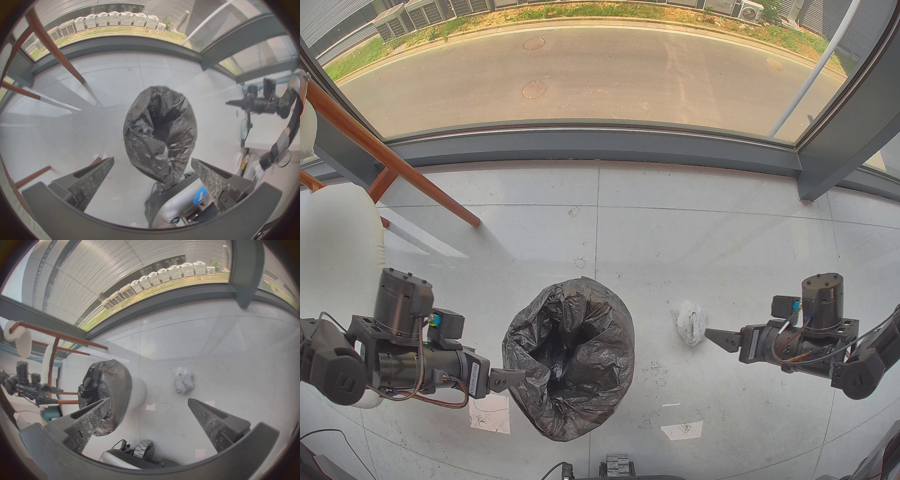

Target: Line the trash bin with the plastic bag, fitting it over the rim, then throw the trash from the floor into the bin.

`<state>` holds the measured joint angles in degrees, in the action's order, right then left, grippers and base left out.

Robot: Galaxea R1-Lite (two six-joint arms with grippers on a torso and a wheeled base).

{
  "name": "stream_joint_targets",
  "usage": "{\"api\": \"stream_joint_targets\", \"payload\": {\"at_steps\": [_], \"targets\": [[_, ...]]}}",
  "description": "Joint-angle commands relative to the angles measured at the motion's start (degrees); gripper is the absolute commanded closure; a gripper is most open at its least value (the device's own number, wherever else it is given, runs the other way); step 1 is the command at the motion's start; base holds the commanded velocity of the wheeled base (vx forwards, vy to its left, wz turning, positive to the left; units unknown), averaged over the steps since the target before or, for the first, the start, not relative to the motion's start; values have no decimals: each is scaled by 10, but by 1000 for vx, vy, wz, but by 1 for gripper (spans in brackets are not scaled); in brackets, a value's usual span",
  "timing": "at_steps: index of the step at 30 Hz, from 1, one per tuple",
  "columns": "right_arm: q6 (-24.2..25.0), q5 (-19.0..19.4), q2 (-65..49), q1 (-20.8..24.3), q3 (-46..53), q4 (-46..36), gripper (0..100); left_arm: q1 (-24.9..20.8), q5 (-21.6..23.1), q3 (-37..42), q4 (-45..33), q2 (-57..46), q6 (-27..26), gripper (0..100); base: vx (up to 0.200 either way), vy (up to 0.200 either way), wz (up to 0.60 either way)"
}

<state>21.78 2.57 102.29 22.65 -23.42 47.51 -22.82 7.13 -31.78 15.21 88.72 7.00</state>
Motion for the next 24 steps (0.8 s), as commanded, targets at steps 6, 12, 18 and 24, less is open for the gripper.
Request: {"api": "stream_joint_targets", "payload": {"at_steps": [6, 12, 18, 24], "targets": [[28, -1, -26, -59, 14, 0, 0, 0, 16, 51, 87, -47, 35, 0, -200, 0, 0], [28, -1, -1, -60, 0, 1, 0, 1, 16, 50, 89, -48, 35, 0, -200, 0, 0], [19, 0, 51, -85, -51, 1, 0, 1, 16, 49, 89, -49, 34, 0, -200, 0, 0], [-18, 5, 110, -126, -158, -8, 0, 3, 15, 41, 88, -50, 33, 0, -200, 0, 0]]}}
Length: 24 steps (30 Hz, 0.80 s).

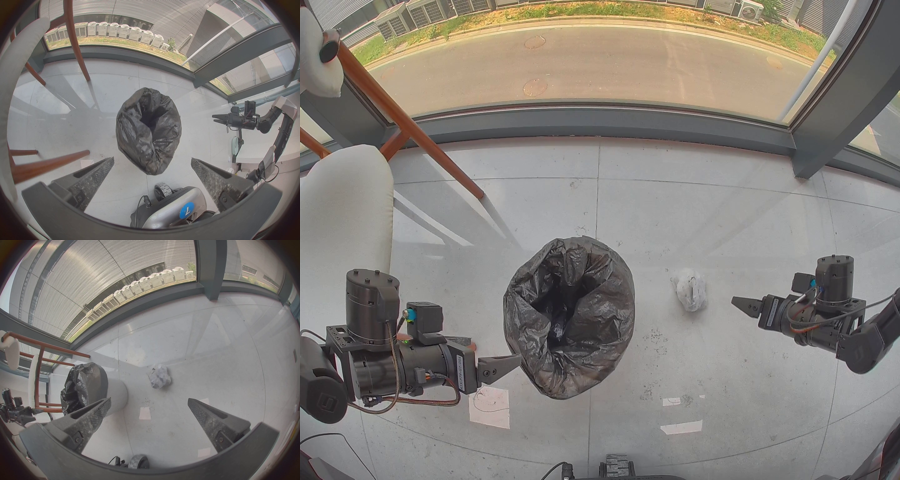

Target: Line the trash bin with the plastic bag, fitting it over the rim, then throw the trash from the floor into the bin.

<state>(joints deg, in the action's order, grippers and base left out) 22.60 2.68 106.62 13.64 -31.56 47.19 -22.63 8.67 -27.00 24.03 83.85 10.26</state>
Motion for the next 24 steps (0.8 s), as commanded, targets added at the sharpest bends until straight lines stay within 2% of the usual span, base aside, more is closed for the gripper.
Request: {"api": "stream_joint_targets", "payload": {"at_steps": [1, 6, 13, 22, 24], "targets": [[-36, 4, 83, -42, -90, -4, 0, 1, -1, -9, 1, -1, -1, 0, -200, 0, 0], [-78, 14, 123, -65, -146, -6, 0, 1, -4, -37, 1, -2, -3, 0, -200, 0, 0], [-111, 20, 204, -65, -225, -6, 0, 1, -5, -95, 3, -25, -23, 0, 0, 0, 0], [-115, 30, 290, -25, -347, -6, 0, 5, -37, -76, 6, -66, -42, 0, 0, 0, 0], [-131, 30, 314, -20, -374, -6, 0, 7, -41, -75, 6, -73, -41, 0, 0, 0, 0]]}}
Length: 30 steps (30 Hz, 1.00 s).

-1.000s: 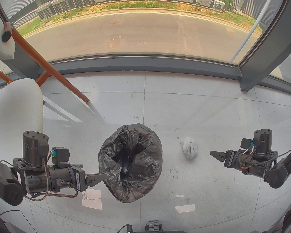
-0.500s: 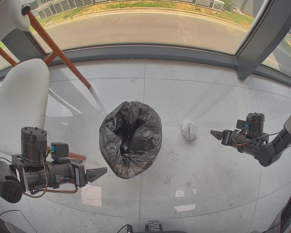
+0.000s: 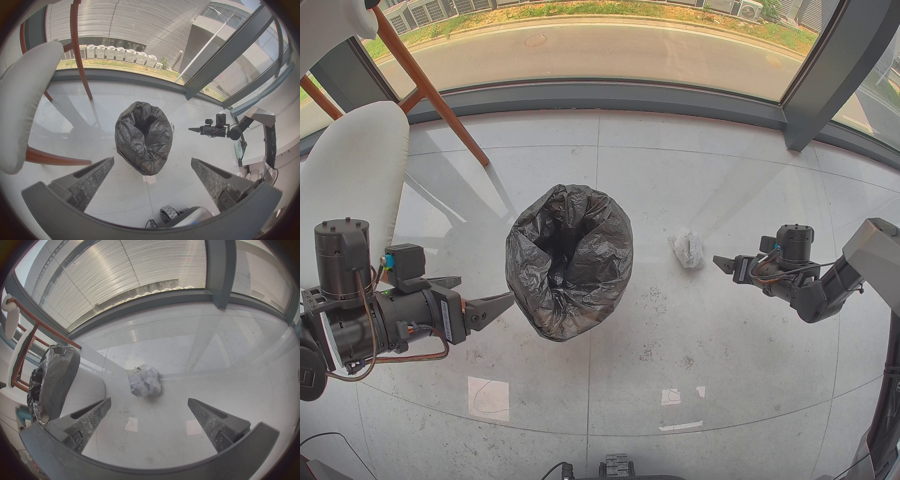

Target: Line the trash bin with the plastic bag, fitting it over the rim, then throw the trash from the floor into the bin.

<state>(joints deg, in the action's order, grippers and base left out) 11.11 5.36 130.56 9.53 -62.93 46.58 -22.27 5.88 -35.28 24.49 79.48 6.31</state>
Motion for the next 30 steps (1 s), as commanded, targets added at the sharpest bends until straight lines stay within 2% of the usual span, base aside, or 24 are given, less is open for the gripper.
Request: {"api": "stream_joint_targets", "payload": {"at_steps": [1, 5, 7, 8, 10, 14, 19, 24, 27, 28, 30], "targets": [[-24, 3, 83, 22, -70, 0, 0, 8, -13, 7, 1, -30, -2, 0, 0, 0, 0], [-64, 11, 128, 28, -129, 1, 0, 30, -12, 12, 1, -33, -2, 0, 0, 0, 0], [-66, 11, 135, 29, -139, 1, 0, 32, -12, 13, 1, -33, -2, 0, 0, 0, 0], [-74, 11, 160, 32, -182, 0, 0, 39, -12, 15, 1, -34, -3, 0, 0, 0, 0], [-77, 11, 167, 32, -193, 0, 0, 42, -12, 15, 1, -34, -3, 0, 0, 0, 0], [-108, 11, 223, 30, -288, -5, 0, 43, -12, 19, 1, -34, -2, 0, 0, 0, 0], [-115, 11, 255, 30, -358, -43, 0, 47, -12, 21, 1, -33, -3, 0, 0, 0, 0], [-134, 10, 334, 28, -517, -112, 0, 52, -12, 23, 2, -33, -3, 0, 0, 0, 0], [-153, 9, 372, 23, -517, -156, 0, 54, -12, 23, 2, -34, -3, 0, 0, 0, 0], [-155, 7, 385, 22, -517, -171, 100, 58, -12, 24, 2, -34, -3, 0, 0, 0, 0], [-155, 5, 404, 21, -517, -199, 100, 62, -12, 24, 2, -33, -3, 0, 0, 0, 0]]}}
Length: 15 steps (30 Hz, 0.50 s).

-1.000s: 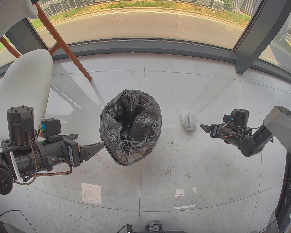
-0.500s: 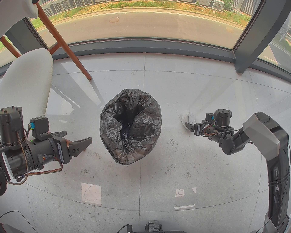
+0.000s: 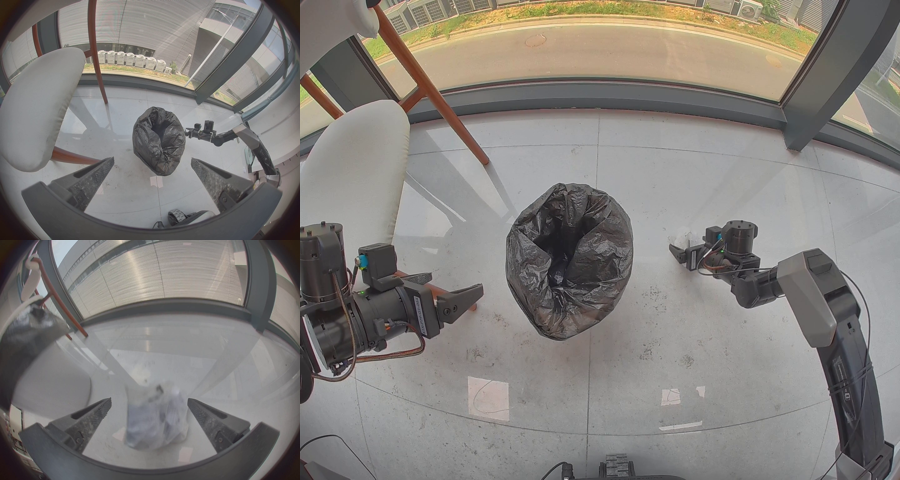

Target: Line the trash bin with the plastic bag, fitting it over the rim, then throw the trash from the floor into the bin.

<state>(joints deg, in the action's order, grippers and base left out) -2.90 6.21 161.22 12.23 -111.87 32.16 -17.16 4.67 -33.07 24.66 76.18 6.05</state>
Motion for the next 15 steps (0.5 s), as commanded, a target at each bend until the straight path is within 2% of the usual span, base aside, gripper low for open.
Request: {"api": "stream_joint_targets", "payload": {"at_steps": [1, 3, 10, 13, 15], "targets": [[-15, -4, 101, -6, -27, -64, 100, 12, 0, 2, 0, -1, 0, 0, 0, 0, 0], [-15, -4, 110, -7, -27, -91, 100, 12, 0, 2, 0, 0, 0, 0, 0, 0, 0], [-13, 0, 103, -12, -27, -88, 100, 12, 0, 2, 0, -1, 1, 0, 0, 0, 0], [0, 3, 38, -12, -27, -101, 100, 13, 0, 0, 0, -1, 3, 0, 0, 0, 0], [26, 3, -25, -12, -27, -144, 100, 13, 0, -2, 0, -2, 5, 0, 0, 0, 0]]}}
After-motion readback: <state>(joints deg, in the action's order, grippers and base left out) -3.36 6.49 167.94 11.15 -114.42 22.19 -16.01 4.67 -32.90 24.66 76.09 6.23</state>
